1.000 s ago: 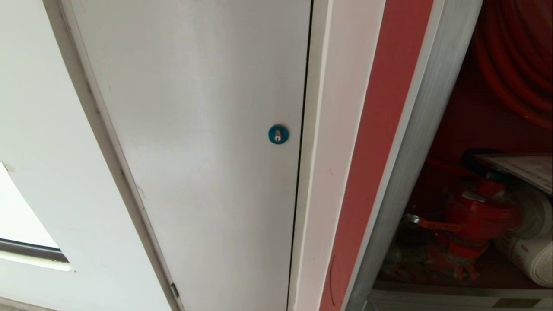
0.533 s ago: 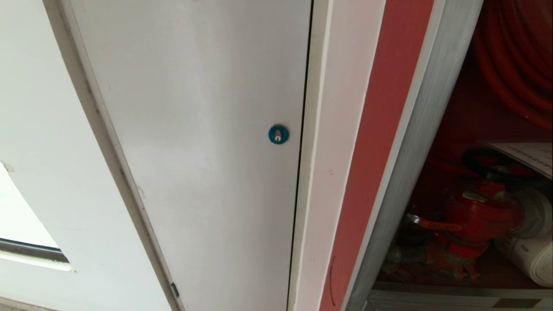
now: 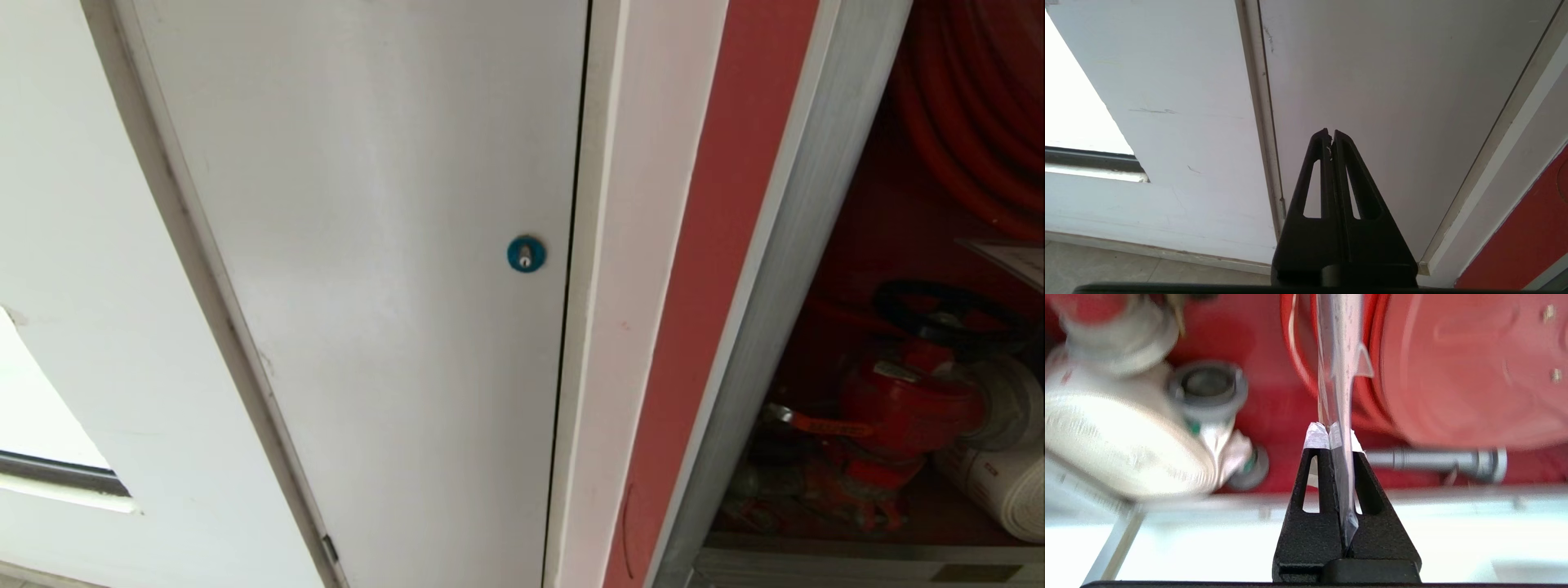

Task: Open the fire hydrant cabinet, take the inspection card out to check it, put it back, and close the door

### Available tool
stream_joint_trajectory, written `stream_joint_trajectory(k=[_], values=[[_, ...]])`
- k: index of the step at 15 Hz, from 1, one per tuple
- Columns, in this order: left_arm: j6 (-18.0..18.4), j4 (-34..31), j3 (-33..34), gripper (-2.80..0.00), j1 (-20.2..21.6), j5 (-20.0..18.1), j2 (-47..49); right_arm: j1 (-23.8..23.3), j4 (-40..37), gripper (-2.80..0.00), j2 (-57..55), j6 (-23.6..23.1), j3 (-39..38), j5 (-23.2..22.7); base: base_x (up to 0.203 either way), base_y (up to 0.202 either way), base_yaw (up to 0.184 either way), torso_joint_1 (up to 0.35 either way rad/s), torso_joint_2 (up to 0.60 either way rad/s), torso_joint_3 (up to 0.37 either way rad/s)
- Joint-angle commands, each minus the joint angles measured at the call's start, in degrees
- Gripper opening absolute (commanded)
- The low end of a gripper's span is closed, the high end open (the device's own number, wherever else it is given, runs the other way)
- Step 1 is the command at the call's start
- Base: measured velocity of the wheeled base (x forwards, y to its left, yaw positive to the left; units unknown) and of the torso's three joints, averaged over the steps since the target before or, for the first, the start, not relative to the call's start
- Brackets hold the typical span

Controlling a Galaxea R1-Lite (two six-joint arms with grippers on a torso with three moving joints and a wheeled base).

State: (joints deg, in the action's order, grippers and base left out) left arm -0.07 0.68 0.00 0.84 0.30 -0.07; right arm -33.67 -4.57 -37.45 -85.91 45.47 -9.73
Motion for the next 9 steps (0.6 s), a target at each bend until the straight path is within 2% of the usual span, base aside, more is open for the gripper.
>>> stream_joint_trajectory(k=[1, 3, 5, 7, 9], values=[[0.0, 0.0, 0.4, -2.8, 0.0, 0.0, 0.1, 3.4, -3.0, -2.8, 5.0, -0.7, 0.7, 3.8, 0.0, 0.0, 0.0, 0.0, 0.0, 0.0], [0.0, 0.0, 0.4, -2.8, 0.0, 0.0, 0.1, 7.8, -6.1, -2.8, 6.2, -0.8, 2.4, 6.5, 0.0, 0.0, 0.0, 0.0, 0.0, 0.0], [0.0, 0.0, 0.4, -2.8, 0.0, 0.0, 0.1, 14.7, -9.9, -2.8, 7.7, -0.8, 4.4, 13.6, 0.0, 0.0, 0.0, 0.0, 0.0, 0.0], [0.0, 0.0, 0.4, -2.8, 0.0, 0.0, 0.1, 22.0, -18.0, -2.8, 9.7, -0.8, 8.7, 23.5, 0.0, 0.0, 0.0, 0.0, 0.0, 0.0], [0.0, 0.0, 0.4, -2.8, 0.0, 0.0, 0.0, 26.9, -22.5, -2.8, 10.2, 0.6, 12.3, 28.0, 0.0, 0.0, 0.0, 0.0, 0.0, 0.0]])
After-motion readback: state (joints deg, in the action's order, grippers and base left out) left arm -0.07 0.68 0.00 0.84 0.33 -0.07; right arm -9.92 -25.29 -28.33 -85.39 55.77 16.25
